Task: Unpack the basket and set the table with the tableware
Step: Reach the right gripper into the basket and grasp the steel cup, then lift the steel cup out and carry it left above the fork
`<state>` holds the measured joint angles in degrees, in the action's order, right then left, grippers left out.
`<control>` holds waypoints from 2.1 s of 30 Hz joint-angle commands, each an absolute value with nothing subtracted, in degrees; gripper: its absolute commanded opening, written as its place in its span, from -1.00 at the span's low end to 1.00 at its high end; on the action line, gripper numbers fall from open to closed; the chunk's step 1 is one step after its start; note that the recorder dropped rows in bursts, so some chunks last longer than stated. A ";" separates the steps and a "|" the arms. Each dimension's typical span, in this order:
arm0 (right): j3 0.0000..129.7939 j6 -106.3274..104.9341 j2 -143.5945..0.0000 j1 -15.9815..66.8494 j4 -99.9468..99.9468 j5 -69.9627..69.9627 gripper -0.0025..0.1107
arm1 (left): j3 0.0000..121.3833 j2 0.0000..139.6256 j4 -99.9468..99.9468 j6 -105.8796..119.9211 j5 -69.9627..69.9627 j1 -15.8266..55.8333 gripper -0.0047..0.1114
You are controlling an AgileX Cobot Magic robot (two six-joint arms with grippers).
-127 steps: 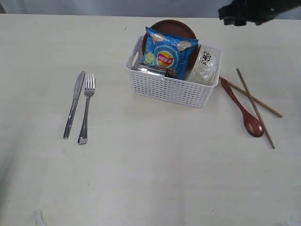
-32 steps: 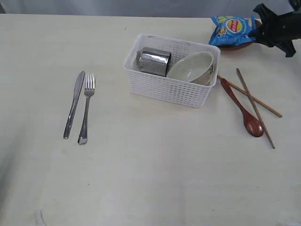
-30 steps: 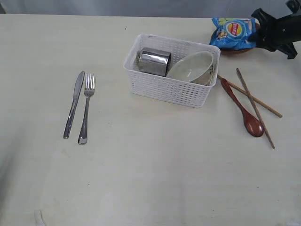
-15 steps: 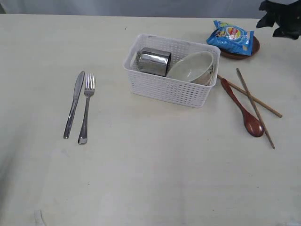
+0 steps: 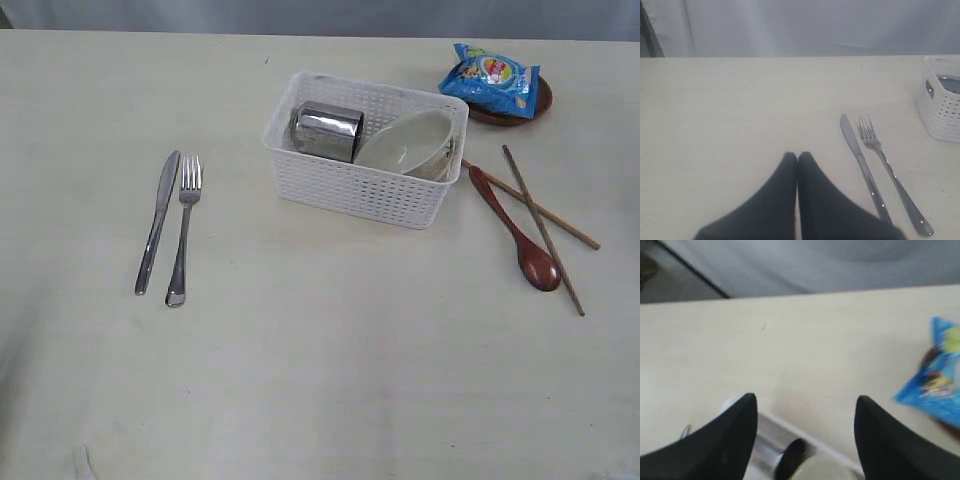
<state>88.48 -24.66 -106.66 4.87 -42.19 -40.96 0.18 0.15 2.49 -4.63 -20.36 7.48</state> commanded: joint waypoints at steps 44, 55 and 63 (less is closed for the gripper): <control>86.52 -18.07 -122.88 20.77 -49.09 -35.30 -0.74 | 0.00 0.00 3.01 -4.87 -19.75 7.37 -0.92; 86.55 -27.10 -117.89 21.38 -51.09 -34.27 -0.96 | 0.00 0.00 3.01 -4.87 -19.75 7.37 -0.92; 86.55 -28.70 -110.74 21.29 -48.11 -34.65 -0.96 | 0.00 0.00 3.01 -4.87 -19.75 7.37 -0.92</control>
<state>86.47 -27.68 -113.14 21.55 -49.18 -35.01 0.18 0.15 2.49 -4.63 -20.36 7.48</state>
